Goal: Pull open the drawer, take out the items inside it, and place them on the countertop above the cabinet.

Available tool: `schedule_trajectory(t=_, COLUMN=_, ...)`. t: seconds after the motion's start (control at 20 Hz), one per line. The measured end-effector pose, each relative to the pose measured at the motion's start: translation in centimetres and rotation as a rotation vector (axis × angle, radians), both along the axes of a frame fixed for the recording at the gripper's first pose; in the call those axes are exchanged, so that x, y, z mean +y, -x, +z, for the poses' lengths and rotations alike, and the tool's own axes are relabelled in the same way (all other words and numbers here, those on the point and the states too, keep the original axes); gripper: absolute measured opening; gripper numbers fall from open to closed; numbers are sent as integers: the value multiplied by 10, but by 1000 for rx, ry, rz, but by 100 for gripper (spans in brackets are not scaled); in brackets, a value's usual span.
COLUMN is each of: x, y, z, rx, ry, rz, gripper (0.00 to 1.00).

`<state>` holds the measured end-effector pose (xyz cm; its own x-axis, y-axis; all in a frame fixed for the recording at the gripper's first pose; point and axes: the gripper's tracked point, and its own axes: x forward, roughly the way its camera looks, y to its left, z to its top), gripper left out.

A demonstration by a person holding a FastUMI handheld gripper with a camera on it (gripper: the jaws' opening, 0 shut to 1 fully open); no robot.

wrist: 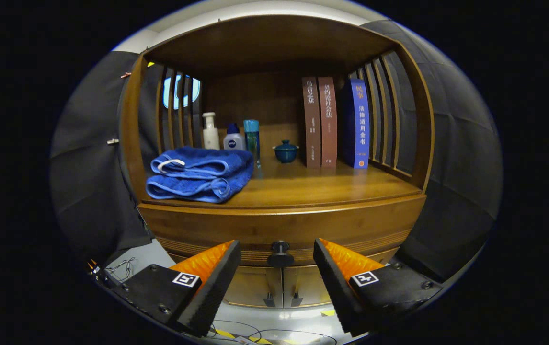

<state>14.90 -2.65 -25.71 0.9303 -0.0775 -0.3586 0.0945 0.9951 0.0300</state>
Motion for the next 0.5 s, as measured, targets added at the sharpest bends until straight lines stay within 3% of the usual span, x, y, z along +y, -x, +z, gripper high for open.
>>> schedule_trajectory(t=0.4, x=-4, y=-31, z=-52, rx=77, ry=-23, rz=-10, gripper=100)
schedule_trajectory(t=0.5, x=-5, y=-36, z=-58, rx=89, ry=-22, rz=-15, gripper=91)
